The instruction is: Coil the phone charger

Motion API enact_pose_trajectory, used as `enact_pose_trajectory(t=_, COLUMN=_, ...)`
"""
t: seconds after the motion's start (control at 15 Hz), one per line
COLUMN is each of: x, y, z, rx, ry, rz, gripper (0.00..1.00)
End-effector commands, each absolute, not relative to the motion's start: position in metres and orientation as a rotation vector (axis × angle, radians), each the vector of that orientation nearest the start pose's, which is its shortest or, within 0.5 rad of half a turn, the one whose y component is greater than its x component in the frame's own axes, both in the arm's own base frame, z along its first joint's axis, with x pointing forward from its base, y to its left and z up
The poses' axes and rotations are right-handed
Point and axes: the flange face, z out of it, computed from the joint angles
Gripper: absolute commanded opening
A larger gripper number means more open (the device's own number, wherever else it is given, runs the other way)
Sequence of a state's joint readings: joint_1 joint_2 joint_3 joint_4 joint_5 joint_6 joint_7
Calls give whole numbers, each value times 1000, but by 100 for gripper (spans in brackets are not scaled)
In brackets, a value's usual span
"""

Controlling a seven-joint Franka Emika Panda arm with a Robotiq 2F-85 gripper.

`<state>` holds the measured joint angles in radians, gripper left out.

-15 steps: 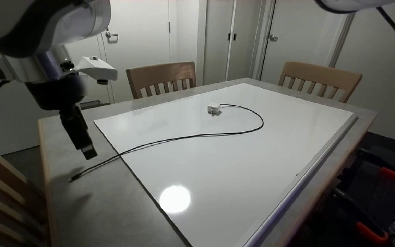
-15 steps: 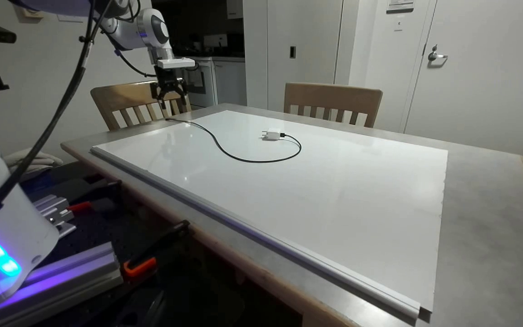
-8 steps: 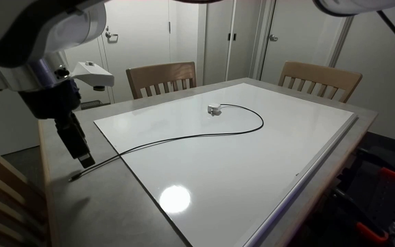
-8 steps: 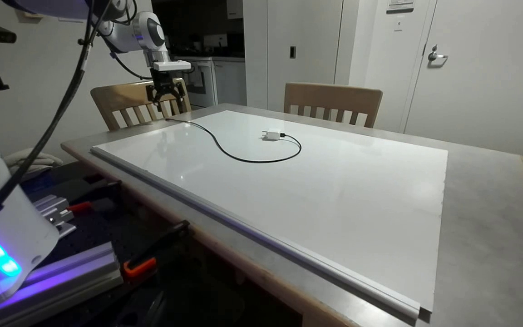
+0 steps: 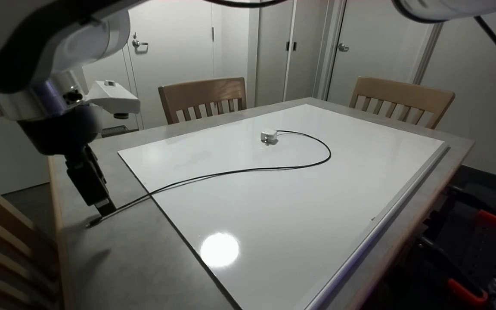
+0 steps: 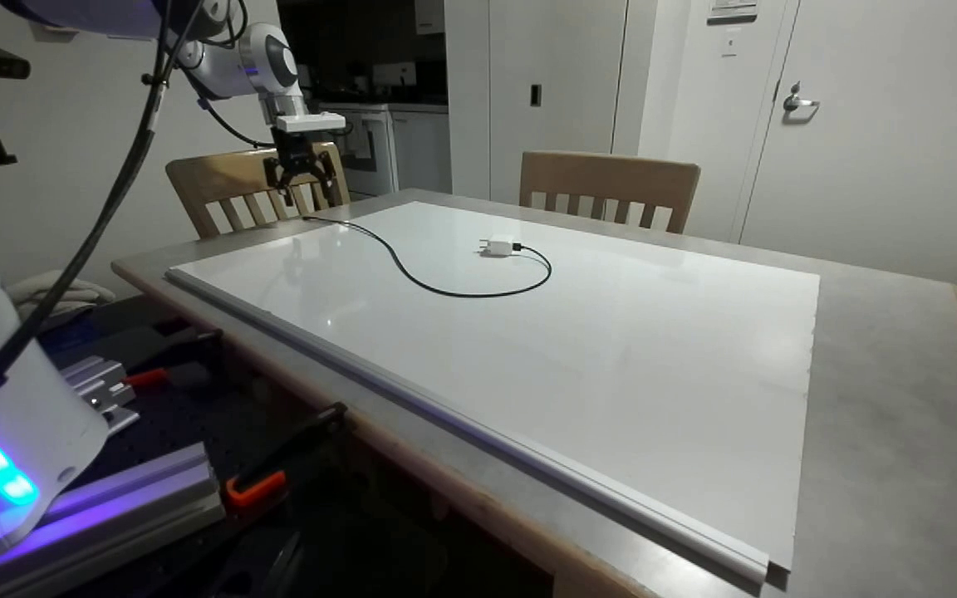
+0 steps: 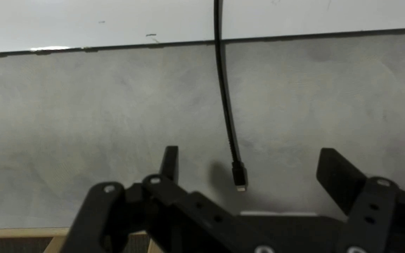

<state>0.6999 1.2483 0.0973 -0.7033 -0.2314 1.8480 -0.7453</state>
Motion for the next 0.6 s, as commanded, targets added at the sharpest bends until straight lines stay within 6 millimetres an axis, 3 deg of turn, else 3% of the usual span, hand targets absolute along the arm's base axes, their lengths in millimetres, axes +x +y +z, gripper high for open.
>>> enact_pose_trajectory(t=0.0, x=591, y=531, z=170, rx=-2336, ry=-2312, rz=122, gripper=100)
enact_pose_trajectory(t=0.53, x=590, y=532, z=147, rx=-2351, ry=-2286, rz=95, gripper=100)
